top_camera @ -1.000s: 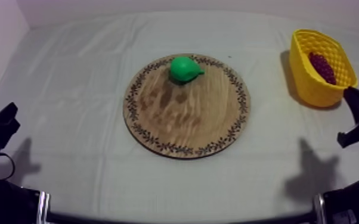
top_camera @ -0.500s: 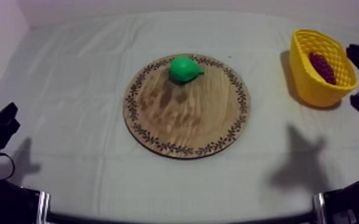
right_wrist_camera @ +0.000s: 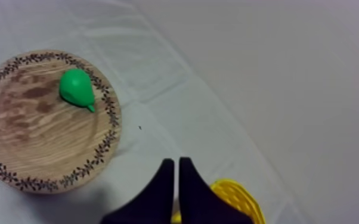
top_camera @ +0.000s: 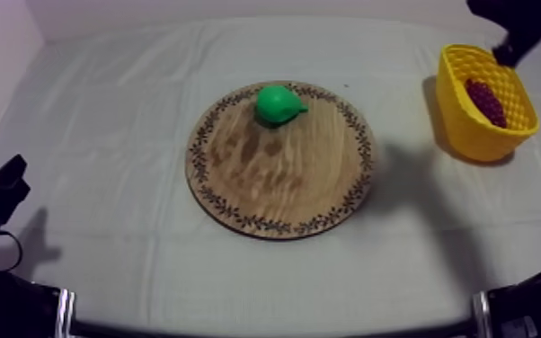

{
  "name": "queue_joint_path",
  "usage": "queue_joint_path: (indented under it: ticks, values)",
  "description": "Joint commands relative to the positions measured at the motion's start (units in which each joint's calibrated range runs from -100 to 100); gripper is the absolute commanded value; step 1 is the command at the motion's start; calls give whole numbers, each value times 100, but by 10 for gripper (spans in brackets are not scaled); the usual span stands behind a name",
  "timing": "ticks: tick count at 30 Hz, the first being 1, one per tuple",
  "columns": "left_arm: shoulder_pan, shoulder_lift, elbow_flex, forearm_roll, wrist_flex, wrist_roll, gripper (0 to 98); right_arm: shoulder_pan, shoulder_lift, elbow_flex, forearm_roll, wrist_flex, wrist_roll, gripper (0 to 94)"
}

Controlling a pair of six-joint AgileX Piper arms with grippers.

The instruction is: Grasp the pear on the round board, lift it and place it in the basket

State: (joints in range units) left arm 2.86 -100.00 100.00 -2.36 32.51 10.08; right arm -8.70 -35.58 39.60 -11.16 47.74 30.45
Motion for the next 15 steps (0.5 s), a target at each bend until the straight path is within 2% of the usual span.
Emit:
queue_joint_path:
  ticks: [1,15]
  values:
    - [0,0,0,-1,-1,1,1,-126,955,-987,65,171,-13,4]
    - [0,0,0,-1,-1,1,1,-693,3164,-3455,538,1417,-22,4]
